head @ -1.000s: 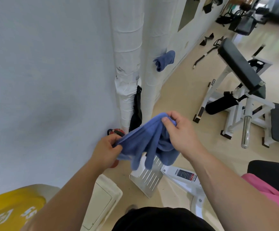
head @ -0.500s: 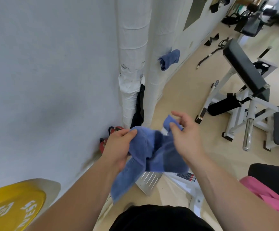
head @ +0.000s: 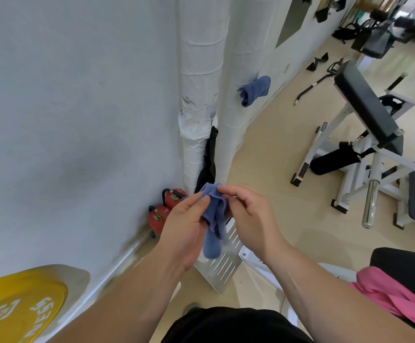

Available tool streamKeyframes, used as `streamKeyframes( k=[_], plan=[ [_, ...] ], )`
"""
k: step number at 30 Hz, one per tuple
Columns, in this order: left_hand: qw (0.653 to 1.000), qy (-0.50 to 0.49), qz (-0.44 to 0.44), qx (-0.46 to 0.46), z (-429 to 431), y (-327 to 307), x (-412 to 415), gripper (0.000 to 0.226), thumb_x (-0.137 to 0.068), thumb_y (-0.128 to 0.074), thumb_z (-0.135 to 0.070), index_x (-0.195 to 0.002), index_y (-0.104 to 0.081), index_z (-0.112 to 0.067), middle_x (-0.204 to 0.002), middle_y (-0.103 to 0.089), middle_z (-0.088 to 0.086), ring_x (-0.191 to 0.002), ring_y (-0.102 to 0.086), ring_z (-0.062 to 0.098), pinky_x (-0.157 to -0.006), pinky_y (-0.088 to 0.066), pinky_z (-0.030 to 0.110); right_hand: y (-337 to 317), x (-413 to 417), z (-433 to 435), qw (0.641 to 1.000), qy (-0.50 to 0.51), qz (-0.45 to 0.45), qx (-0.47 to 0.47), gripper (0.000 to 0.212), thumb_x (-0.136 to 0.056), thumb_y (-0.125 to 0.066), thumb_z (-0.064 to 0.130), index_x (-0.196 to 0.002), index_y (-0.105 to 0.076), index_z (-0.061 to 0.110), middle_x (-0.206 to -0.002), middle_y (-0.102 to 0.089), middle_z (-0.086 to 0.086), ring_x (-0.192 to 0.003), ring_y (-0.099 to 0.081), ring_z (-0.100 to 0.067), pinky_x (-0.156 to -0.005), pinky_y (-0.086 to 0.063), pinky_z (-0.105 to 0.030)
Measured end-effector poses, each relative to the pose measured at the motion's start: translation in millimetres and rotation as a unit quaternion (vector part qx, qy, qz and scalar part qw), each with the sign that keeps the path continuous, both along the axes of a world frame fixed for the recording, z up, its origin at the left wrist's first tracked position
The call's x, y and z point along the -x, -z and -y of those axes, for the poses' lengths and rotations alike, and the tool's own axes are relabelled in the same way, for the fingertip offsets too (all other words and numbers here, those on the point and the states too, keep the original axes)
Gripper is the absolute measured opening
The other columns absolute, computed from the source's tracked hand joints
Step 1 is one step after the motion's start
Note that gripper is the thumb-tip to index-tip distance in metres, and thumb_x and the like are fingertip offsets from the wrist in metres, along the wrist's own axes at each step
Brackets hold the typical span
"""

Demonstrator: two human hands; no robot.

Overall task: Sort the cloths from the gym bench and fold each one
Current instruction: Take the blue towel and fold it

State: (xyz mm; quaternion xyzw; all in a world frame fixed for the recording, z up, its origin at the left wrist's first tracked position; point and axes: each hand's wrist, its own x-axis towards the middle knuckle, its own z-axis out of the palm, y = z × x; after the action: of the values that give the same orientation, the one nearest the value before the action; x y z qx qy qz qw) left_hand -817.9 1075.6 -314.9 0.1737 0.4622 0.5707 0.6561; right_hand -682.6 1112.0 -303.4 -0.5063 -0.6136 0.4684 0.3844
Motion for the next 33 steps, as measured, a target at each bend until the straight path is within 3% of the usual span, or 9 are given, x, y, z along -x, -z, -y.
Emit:
streamKeyframes(
  k=[2, 4, 9, 15, 18, 21, 23, 28, 33],
  plan=[
    [1.0, 0.011, -0.018, -0.014, 2, -2, 3, 0.032, -0.105, -0.046, -0.009, -0.105, -0.078, -0.01, -0.108, -0.074, 0.018, -0.102, -0.068, 0.026, -0.086, -0.055, 0.033, 1, 0, -1, 1.0, -0.007, 0.015, -0.005, 0.044, -0.097, -0.058, 0.006, -0.103, -0.073, 0.047, -0.106, -0.069, 0.004, -0.09, -0.07, -0.013, -0.089, -0.056, -0.037],
    [0.999, 0.043, -0.004, -0.032, 4, -9, 3, 0.038, -0.104, -0.043, -0.004, -0.103, -0.08, -0.012, -0.112, -0.074, 0.017, -0.107, -0.068, 0.026, -0.096, -0.053, 0.035, -1, 0, -1, 1.0, -0.009, 0.018, -0.023, 0.043, -0.092, -0.066, 0.001, -0.103, -0.073, 0.042, -0.098, -0.064, 0.001, -0.077, -0.064, -0.004, -0.08, -0.052, -0.025],
    [0.994, 0.071, 0.069, -0.044, 5, -14, 4, 0.038, -0.099, -0.036, 0.008, -0.126, -0.063, 0.002, -0.128, -0.066, 0.024, -0.124, -0.063, 0.031, -0.106, -0.049, 0.037, -5, -3, -7, 0.993, 0.033, 0.079, -0.076, 0.024, -0.084, -0.078, 0.008, -0.081, -0.072, 0.031, -0.093, -0.058, 0.007, -0.071, -0.057, -0.006, -0.068, -0.043, -0.012],
    [0.993, -0.001, 0.114, -0.013, 5, -10, -2, 0.023, -0.104, -0.045, -0.003, -0.119, -0.059, 0.008, -0.118, -0.072, 0.022, -0.105, -0.073, 0.026, -0.093, -0.059, 0.034, -6, -4, -7, 0.983, 0.026, 0.128, -0.131, 0.024, -0.085, -0.076, 0.012, -0.073, -0.064, 0.029, -0.102, -0.058, 0.015, -0.101, -0.057, -0.005, -0.083, -0.038, -0.009],
    [0.999, -0.019, 0.041, 0.02, 2, -10, 3, 0.021, -0.102, -0.053, -0.007, -0.107, -0.069, 0.005, -0.104, -0.075, 0.02, -0.091, -0.074, 0.025, -0.076, -0.06, 0.03, -4, -8, -7, 0.975, 0.012, 0.154, -0.157, 0.023, -0.086, -0.074, 0.013, -0.078, -0.063, 0.031, -0.093, -0.065, 0.017, -0.098, -0.057, -0.005, -0.084, -0.039, -0.015],
    [0.986, -0.034, -0.158, 0.043, -3, -6, 19, 0.02, -0.099, -0.061, -0.016, -0.09, -0.078, -0.01, -0.089, -0.074, 0.012, -0.086, -0.07, 0.029, -0.082, -0.058, 0.041, -9, -11, -4, 0.987, -0.049, 0.122, -0.093, 0.022, -0.088, -0.073, 0.01, -0.077, -0.063, 0.027, -0.08, -0.065, 0.014, -0.077, -0.058, -0.003, -0.069, -0.04, -0.01],
    [0.964, 0.007, -0.262, 0.033, -4, -11, 29, 0.02, -0.098, -0.063, -0.02, -0.088, -0.08, -0.018, -0.082, -0.075, 0.001, -0.08, -0.07, 0.02, -0.081, -0.058, 0.043, -12, -11, -3, 0.983, -0.114, 0.117, -0.083, 0.019, -0.088, -0.074, 0.009, -0.079, -0.066, 0.024, -0.074, -0.064, 0.012, -0.072, -0.058, -0.003, -0.069, -0.043, -0.011],
    [0.954, 0.157, -0.25, -0.052, 3, -37, 30, 0.03, -0.104, -0.051, -0.007, -0.094, -0.078, -0.013, -0.075, -0.074, -0.008, -0.07, -0.067, 0.001, -0.065, -0.05, 0.015, -8, -6, -6, 0.973, -0.13, 0.135, -0.137, 0.005, -0.087, -0.075, 0.016, -0.084, -0.072, 0.019, -0.074, -0.065, 0.01, -0.069, -0.06, -0.01, -0.067, -0.052, -0.028],
    [0.932, 0.207, -0.288, -0.069, 6, -40, 39, 0.032, -0.105, -0.049, -0.011, -0.102, -0.08, -0.018, -0.096, -0.079, 0.003, -0.092, -0.074, 0.018, -0.083, -0.06, 0.028, -6, -8, -7, 0.957, -0.151, 0.162, -0.19, 0.007, -0.085, -0.076, 0.021, -0.082, -0.071, 0.023, -0.072, -0.061, 0.012, -0.069, -0.057, -0.007, -0.066, -0.052, -0.033]
  ],
)
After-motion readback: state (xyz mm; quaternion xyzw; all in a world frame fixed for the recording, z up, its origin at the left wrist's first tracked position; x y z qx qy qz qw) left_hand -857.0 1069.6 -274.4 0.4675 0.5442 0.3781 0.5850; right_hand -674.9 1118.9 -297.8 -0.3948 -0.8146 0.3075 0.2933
